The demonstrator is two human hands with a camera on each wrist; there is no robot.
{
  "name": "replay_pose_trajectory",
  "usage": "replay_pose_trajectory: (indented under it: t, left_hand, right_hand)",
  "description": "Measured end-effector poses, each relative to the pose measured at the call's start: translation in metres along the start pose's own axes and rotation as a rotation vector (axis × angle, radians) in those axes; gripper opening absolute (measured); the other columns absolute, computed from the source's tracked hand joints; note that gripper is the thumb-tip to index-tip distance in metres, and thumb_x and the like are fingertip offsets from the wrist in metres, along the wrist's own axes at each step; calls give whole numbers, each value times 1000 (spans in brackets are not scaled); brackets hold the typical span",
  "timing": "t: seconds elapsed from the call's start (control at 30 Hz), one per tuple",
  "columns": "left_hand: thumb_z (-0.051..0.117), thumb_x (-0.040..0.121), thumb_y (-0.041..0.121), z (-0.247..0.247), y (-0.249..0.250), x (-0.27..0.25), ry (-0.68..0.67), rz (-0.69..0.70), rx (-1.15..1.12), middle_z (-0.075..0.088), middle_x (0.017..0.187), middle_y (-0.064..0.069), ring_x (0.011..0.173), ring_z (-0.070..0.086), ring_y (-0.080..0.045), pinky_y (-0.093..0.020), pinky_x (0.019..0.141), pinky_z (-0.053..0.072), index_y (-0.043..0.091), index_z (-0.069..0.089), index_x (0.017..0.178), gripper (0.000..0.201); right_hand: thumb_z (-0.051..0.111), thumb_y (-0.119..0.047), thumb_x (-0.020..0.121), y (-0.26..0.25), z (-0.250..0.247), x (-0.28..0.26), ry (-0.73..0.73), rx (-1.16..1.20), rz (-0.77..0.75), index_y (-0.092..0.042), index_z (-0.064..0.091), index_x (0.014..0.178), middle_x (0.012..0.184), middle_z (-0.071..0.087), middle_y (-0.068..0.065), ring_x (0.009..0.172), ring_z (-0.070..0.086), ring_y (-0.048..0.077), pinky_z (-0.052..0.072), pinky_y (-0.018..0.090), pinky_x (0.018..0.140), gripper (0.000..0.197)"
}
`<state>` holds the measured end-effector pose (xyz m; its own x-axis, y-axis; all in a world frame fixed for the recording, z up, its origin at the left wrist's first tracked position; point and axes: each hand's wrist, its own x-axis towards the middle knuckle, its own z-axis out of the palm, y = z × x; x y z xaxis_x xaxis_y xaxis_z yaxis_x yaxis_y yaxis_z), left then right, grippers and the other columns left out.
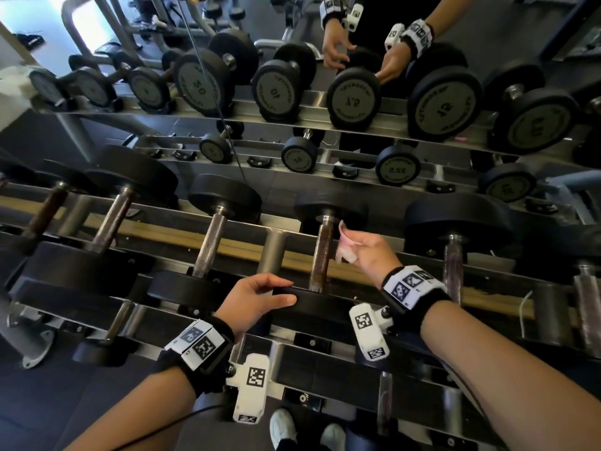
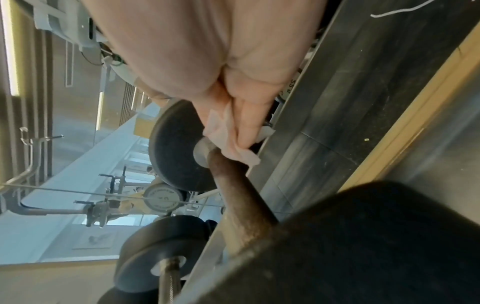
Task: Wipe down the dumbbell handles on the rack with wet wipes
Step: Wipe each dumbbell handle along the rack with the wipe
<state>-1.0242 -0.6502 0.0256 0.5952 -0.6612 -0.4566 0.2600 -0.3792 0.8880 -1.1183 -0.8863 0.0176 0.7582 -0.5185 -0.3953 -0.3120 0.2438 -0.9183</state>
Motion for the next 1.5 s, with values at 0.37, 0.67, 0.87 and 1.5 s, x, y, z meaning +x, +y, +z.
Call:
replay_pose_trajectory:
  t: [0.37, 0.67, 0.87, 1.5]
  left_hand:
    - [85, 60, 23, -4, 0, 8, -55, -35, -18, 74, 106, -9, 100, 72, -23, -31, 83, 56, 21, 76, 95, 36]
    - [85, 61, 25, -6, 1, 7, -77, -42, -14, 75, 103, -5, 98, 72, -20, -29, 83, 57, 26, 77, 91, 31]
    - [84, 61, 22, -5, 5, 6, -61, -55, 6, 74, 104, -7, 98, 72, -22, -37, 89, 58, 18, 75, 95, 36]
    - [76, 85, 17, -3, 14, -3, -44, 76, 49, 66, 122, 5, 110, 62, -5, -14, 89, 50, 24, 64, 124, 41]
  right_hand:
    - [70, -32, 89, 1, -6, -16, -259, -411, 80, -31, 79, 86, 89, 75, -9, 87, 68, 6, 50, 22, 84, 10]
    - [56, -23, 100, 7, 20, -2, -2, -196, -25, -23, 70, 118, 107, 66, 0, 95, 63, 7, 44, 17, 91, 23]
    - [50, -27, 102, 36, 16, -25, -67, -471, -101, -40, 58, 132, 119, 63, -5, 112, 58, 14, 39, 24, 98, 34]
    - [44, 22, 85, -41, 36, -77, -21, -257, -38, 1, 63, 92, 79, 64, 9, 68, 63, 12, 48, 15, 62, 30]
